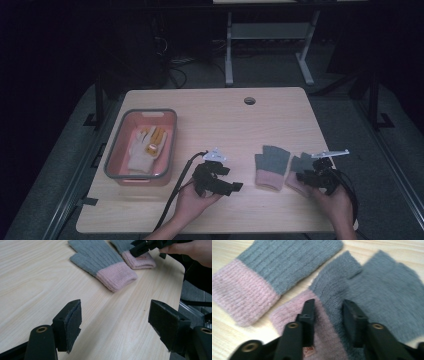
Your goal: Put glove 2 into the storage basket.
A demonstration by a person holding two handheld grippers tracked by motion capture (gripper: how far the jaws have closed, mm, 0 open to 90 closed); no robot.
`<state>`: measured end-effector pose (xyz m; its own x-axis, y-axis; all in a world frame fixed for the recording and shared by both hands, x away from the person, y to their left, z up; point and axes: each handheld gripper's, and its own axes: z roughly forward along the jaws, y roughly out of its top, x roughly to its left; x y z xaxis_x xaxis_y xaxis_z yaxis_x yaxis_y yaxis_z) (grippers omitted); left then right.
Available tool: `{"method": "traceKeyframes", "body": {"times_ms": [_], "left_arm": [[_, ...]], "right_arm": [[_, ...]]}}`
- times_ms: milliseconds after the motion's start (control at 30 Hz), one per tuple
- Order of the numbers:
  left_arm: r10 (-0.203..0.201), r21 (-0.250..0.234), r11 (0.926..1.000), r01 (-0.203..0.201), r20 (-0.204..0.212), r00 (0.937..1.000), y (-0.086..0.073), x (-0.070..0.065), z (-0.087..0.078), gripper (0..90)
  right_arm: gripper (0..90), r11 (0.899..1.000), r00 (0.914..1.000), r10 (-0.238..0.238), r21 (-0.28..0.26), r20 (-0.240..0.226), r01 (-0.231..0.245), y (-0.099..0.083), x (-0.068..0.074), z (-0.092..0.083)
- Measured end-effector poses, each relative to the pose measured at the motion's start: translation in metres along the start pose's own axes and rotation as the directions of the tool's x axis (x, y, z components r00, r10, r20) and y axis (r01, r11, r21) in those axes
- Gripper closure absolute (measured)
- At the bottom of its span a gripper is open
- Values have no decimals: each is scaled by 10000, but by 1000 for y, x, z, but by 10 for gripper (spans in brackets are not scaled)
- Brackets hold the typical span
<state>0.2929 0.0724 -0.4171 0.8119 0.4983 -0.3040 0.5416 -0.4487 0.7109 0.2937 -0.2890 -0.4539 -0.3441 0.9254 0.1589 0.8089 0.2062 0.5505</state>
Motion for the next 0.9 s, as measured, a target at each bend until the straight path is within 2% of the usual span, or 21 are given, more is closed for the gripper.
{"method": "traceKeyframes", "body": {"times_ms": [200, 300, 433, 767, 900], "left_arm": [[-122, -32, 9999, 122, 45, 9999, -6, 2, -2, 267], [-202, -164, 9997, 202, 34, 9998, -7, 3, -4, 267], [-212, -253, 9995, 214, 96, 9997, -6, 2, -7, 267], [-28, -371, 9993, 32, 122, 9999, -5, -2, -11, 268], [16, -354, 9994, -14, 58, 10000, -6, -3, -11, 268]], "right_arm": [[756, 10000, 10000, 8, -2, 1, -8, 1, 2, -1], [767, 9999, 9999, 125, -19, -40, -125, 0, 3, -4], [772, 9999, 9999, 41, -147, -123, -42, 0, 3, -7], [771, 9953, 9978, -590, -784, -287, 566, 7, 17, -23], [770, 9943, 9961, -793, -752, -398, 761, 11, 22, -25]]}}
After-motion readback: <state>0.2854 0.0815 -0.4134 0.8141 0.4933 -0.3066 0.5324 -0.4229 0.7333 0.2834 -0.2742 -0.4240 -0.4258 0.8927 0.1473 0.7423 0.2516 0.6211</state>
